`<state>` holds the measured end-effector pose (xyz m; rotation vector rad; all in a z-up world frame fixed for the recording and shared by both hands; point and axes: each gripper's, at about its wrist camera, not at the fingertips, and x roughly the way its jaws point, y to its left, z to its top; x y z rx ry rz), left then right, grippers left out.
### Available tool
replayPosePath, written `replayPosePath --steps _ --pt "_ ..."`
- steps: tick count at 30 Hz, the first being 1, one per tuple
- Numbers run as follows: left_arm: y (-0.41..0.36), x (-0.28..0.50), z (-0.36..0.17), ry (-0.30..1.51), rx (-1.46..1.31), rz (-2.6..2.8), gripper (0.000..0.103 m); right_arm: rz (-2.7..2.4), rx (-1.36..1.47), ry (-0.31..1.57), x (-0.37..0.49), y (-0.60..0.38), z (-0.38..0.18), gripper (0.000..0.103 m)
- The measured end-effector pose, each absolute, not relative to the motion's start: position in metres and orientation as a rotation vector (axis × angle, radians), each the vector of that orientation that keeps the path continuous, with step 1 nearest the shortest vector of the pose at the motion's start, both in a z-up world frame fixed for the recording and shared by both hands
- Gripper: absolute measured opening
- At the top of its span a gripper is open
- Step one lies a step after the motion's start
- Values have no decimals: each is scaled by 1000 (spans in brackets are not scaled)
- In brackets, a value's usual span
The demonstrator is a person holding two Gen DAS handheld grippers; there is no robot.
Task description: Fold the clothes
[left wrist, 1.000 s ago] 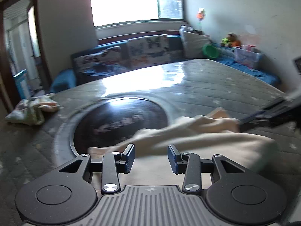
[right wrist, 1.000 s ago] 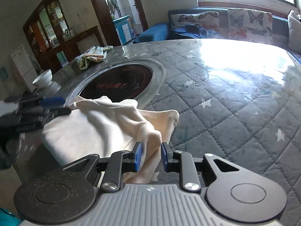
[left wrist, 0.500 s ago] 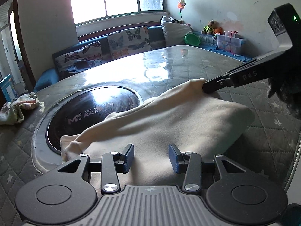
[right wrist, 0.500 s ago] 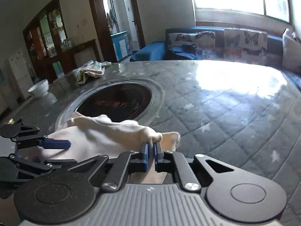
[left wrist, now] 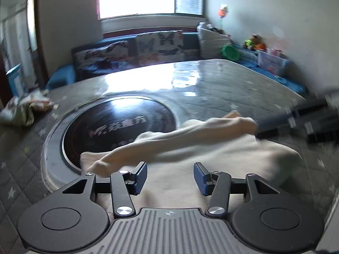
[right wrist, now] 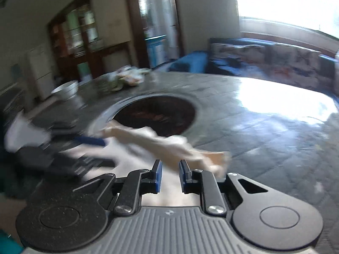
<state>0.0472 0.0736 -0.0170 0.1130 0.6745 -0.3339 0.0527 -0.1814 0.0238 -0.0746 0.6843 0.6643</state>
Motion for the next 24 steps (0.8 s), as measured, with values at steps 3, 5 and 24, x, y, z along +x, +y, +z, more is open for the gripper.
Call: replayPosePath --steps 3,5,24 --pt "87 53 -21 699 65 -297 52 690 -84 738 55 -172 5 17" --pt "98 55 -24 714 37 -292 51 682 -76 761 60 -173 -3 17" --pt "79 119 -20 740 39 -298 48 692 -139 749 133 -120 -5 17"
